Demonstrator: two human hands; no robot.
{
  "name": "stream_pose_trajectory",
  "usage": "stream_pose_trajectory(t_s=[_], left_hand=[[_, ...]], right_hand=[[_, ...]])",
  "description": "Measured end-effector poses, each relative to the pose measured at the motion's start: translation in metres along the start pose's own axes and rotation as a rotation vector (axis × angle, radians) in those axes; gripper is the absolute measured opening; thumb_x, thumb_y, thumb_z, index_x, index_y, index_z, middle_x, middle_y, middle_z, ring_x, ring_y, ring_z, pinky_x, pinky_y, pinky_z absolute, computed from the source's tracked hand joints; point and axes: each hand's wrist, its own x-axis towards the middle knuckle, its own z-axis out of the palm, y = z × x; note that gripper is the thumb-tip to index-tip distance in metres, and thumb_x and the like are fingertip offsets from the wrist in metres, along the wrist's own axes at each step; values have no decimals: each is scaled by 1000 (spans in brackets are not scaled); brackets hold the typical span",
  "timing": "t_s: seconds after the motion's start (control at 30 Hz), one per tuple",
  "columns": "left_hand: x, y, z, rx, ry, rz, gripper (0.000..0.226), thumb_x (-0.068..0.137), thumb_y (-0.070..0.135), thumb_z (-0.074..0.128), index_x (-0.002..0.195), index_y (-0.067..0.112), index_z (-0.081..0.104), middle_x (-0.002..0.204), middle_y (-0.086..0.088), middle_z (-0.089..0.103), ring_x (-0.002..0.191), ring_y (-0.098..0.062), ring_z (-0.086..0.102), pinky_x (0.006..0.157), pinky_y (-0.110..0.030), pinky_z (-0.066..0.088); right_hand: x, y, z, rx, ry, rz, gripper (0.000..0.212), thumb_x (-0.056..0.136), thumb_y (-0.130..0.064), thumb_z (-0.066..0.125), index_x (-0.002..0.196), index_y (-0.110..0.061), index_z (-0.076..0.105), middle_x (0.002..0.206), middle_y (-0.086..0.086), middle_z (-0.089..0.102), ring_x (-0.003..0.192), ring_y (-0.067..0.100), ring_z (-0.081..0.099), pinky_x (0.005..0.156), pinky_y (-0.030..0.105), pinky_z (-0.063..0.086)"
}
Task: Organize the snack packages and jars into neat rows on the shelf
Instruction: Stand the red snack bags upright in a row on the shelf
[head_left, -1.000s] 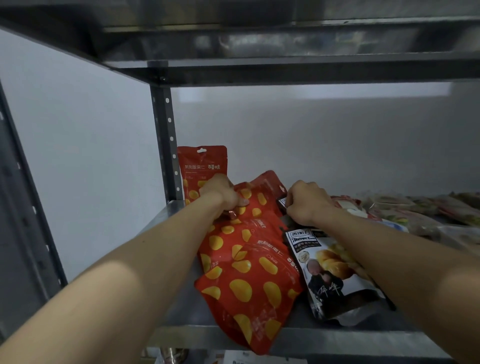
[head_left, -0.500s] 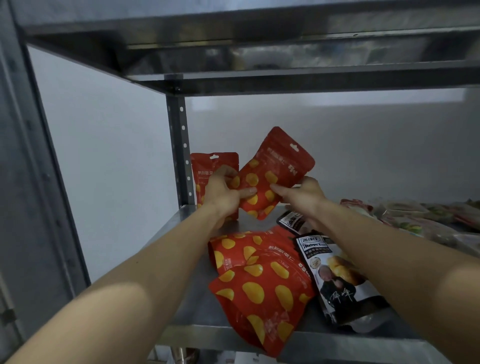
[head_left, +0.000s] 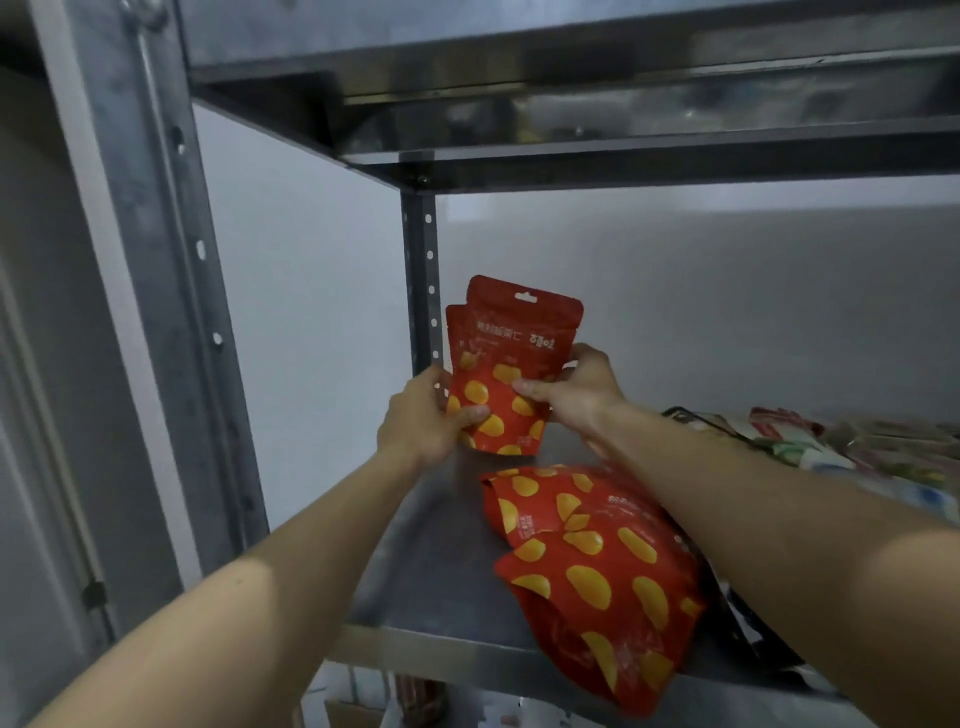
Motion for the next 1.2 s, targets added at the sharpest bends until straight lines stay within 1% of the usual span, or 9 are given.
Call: stream_pose_trajectory(t_s=[0.1, 0.4, 0.6, 0.7, 0.8, 0.9, 1.0, 1.1, 1.2], left_hand=[[-3, -7, -1, 2, -30, -15, 38, 81, 31, 75, 110, 19, 53, 110, -3, 66, 94, -21, 63, 90, -46, 54], [-2, -20, 6, -2, -105, -55, 37, 90, 25, 65, 121, 15, 48, 121, -3, 63, 108, -23, 62, 92, -34, 49], [-1, -24, 5, -3, -98, -93, 38, 85, 30, 71, 112, 18, 47, 113, -3, 63, 95, -19, 60, 91, -37, 52], [-7, -20, 0, 63, 34, -85, 40, 83, 32, 73, 109, 13, 49, 105, -4, 62, 94, -22, 61, 80, -33, 52], [-19, -4, -10, 87, 186, -4, 22, 86, 28, 69, 93, 12, 55, 91, -3, 63, 84, -19, 60, 68, -29, 46], [-32, 16, -15, 28, -20, 50, 26, 83, 35, 71, 83, 11, 62, 89, 0, 66, 87, -18, 64, 78, -33, 53], [-54, 34, -13, 22, -196, 121, 34, 79, 45, 73, 77, 12, 64, 84, 4, 67, 83, -14, 63, 79, -31, 51], [-77, 46, -8, 61, -352, 149, 52, 71, 60, 72, 77, 9, 63, 77, -1, 66, 77, -14, 62, 75, -29, 47], [-93, 53, -7, 185, -477, 83, 64, 57, 74, 71, 83, 16, 61, 91, 0, 69, 87, -16, 63, 82, -34, 49]], right_hand=[[1, 5, 9, -62, -9, 11, 56, 73, -19, 85, 114, -20, 47, 115, 9, 66, 105, 28, 66, 91, 49, 55], [-2, 4, 17, -224, -40, -9, 60, 79, -20, 81, 128, -12, 47, 121, 9, 62, 113, 27, 61, 99, 45, 51], [-10, -1, 9, -321, -50, 9, 67, 77, -30, 82, 131, -12, 45, 127, 9, 61, 116, 27, 60, 98, 39, 50], [-19, -14, -8, -443, 28, -26, 69, 78, -33, 81, 132, -9, 45, 130, 11, 57, 118, 28, 56, 88, 33, 47], [-33, -31, -28, -602, 90, -97, 64, 80, -38, 78, 128, -6, 51, 126, 14, 59, 114, 28, 57, 80, 29, 43], [-52, -44, -42, -776, 14, -55, 61, 77, -45, 78, 118, -3, 61, 118, 14, 65, 108, 28, 61, 75, 28, 44], [-72, -51, -51, -870, -118, 55, 65, 70, -49, 82, 111, -3, 62, 105, 11, 68, 96, 25, 64, 61, 27, 43], [-87, -49, -56, -948, -184, 68, 60, 73, -43, 79, 116, -4, 61, 114, 13, 64, 101, 28, 61, 66, 28, 45], [-100, -44, -61, -978, -170, 66, 56, 76, -43, 78, 114, -5, 62, 112, 13, 64, 99, 29, 62, 73, 30, 48]])
